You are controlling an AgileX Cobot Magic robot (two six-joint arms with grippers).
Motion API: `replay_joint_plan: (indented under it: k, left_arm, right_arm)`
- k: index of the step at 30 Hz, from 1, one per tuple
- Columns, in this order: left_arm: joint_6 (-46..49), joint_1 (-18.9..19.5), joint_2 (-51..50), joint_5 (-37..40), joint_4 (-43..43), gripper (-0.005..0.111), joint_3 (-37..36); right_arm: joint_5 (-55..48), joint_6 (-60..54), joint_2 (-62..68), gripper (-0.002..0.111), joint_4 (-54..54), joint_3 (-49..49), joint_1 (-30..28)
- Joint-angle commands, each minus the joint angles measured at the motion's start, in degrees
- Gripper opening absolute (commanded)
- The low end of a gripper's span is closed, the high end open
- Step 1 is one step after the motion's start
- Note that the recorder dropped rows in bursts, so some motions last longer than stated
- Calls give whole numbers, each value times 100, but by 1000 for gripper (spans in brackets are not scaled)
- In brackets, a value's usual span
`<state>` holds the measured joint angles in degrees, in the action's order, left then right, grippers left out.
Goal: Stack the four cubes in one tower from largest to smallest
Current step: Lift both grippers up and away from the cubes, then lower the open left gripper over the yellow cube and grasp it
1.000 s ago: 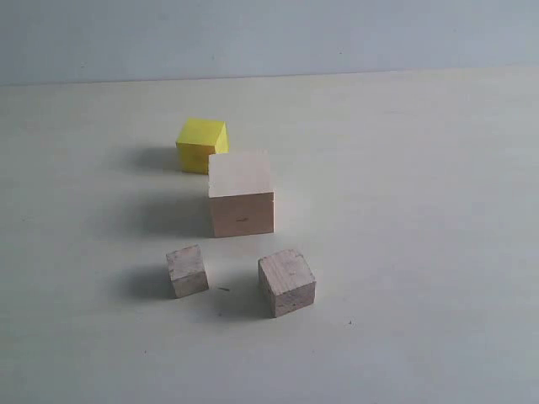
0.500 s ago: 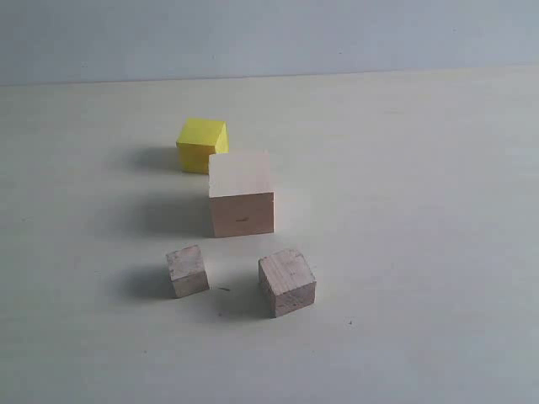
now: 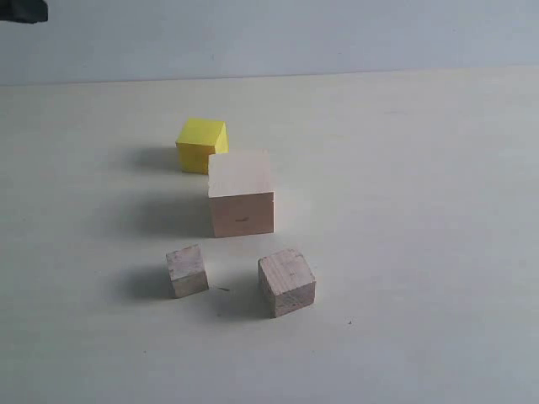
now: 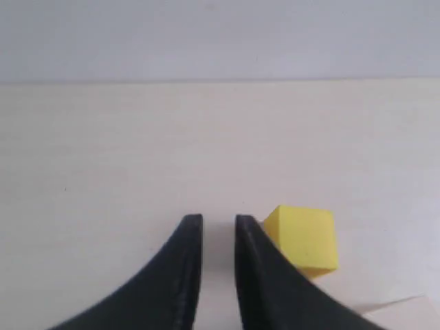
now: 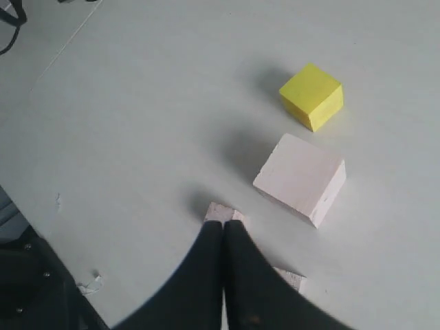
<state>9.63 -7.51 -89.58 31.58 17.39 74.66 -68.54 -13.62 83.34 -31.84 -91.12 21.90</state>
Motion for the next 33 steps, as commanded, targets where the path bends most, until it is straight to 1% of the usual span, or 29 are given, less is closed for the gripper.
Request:
replay_joint_plan:
  k: [1,2,4,8,15,26,29,31,33]
  left_arm:
    - [87,-205,-304,-99,155,52,489]
    - [72,-243,-417,-36,155,60,608]
    - [62,-335,-637,103,155,68,816]
    - [62,-532,-1145,624,117,69,1287]
    - [62,-792,-2060,1092,-96,69,2154]
    - [38,-789,-3206,1567,-106,69,3246]
    - [25,-804,-3401,1821,-78,74,3442]
    - [25,-846,-3491,1917,-78,80,3535]
    - [-19,-906,-3564,1960,-78,82,3548]
  right_arm:
    - [-52,-180,-35,0,-333,0,7]
    - [-53,-179,-35,0,-377,0,7]
    - [-101,-179,-35,0,-450,0,7]
    - [-142,-179,-35,0,-459,0,7]
    - [-142,-167,-35,0,-459,0,7]
    - [-142,-106,-250,0,-471,0,7]
    - [-142,-77,-263,0,-471,0,7]
    - [-142,-77,-263,0,-471,0,7]
    - [-142,-77,-263,0,-471,0,7]
